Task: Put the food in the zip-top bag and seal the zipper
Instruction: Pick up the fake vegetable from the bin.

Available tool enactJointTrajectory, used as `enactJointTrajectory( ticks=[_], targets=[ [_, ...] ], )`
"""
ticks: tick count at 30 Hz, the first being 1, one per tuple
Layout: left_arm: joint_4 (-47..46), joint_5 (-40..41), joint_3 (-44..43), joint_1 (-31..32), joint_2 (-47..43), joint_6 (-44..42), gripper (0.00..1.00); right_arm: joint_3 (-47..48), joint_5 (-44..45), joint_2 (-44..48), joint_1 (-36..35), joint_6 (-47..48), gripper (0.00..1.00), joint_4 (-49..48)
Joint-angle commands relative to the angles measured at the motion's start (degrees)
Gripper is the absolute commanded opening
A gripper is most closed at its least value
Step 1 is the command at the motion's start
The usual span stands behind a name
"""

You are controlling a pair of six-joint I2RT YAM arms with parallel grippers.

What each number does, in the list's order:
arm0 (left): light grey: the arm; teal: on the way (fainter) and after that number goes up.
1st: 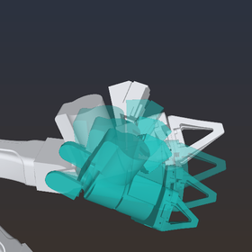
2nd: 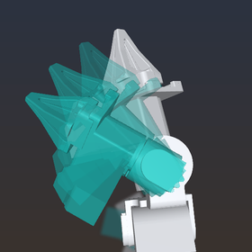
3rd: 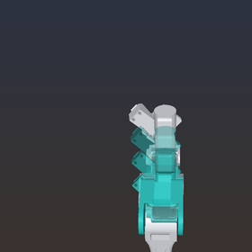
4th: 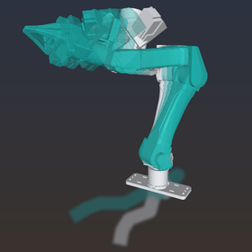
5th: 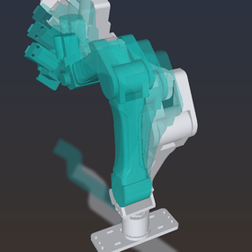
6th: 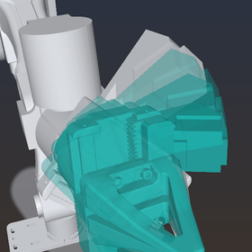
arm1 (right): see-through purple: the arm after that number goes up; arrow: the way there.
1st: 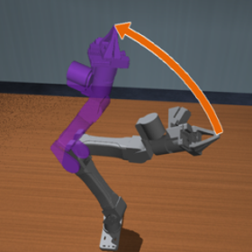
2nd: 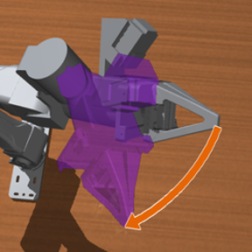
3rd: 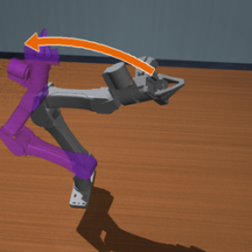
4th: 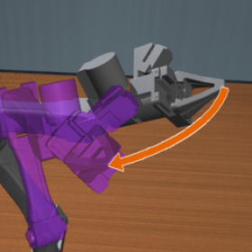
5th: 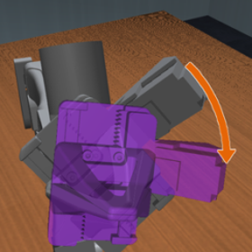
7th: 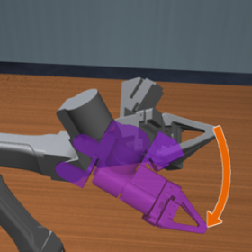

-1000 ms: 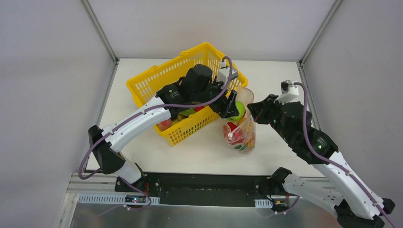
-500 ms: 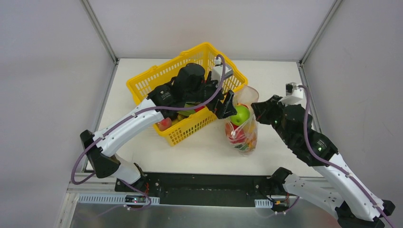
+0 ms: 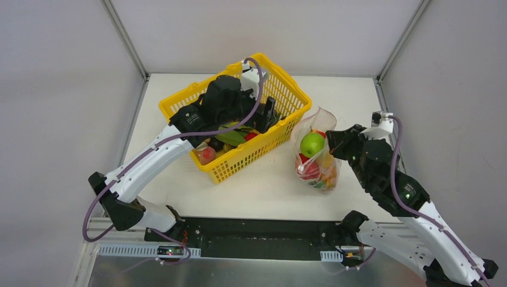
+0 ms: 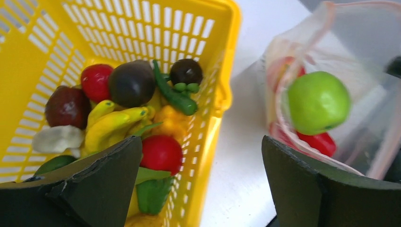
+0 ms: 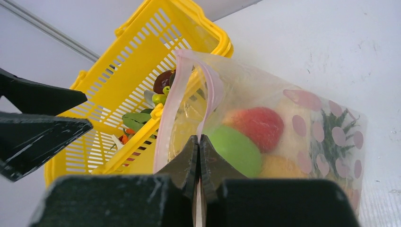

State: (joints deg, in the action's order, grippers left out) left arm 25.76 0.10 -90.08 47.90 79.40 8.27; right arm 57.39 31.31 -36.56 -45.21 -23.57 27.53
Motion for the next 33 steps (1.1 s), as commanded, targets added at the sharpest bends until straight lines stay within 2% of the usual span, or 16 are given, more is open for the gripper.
enactJointTrajectory(
  ticks=[1,7,12,19,27,30,33],
  targets=[
    [2.5,-2.7,-3.0,-5.0,2.3,-0.1,0.99,-0.6,2.4,1.1,-0.1,-1.2,0.00,-3.9],
    [9.2,-7.9,-11.9,-10.0,12.0,-3.3,0.99,-5.4,2.9,3.0,-0.1,-2.3,0.00,-10.2],
    [14.6,-10.6,-22.0,-11.7,21.5,-4.9,0.99,-5.2,3.4,2.0,-0.1,-2.0,0.00,-11.4],
    [14.2,-9.2,-28.0,-13.4,29.8,-4.4,0.99,-5.1,2.9,1.6,-0.1,-1.1,0.00,-11.3],
    [14.8,-7.3,-34.2,-14.1,40.1,-12.9,0.99,-4.1,0.1,2.0,-0.1,0.5,0.00,-10.8],
    [17.7,-7.0,-38.6,-14.9,44.7,-14.2,0.99,-3.9,-0.2,2.2,-0.1,0.9,0.00,-10.8],
    [14.9,-8.6,-38.8,-14.9,46.6,-13.8,0.99,-4.1,-0.5,2.3,-0.1,1.2,0.01,-10.9]
  ],
)
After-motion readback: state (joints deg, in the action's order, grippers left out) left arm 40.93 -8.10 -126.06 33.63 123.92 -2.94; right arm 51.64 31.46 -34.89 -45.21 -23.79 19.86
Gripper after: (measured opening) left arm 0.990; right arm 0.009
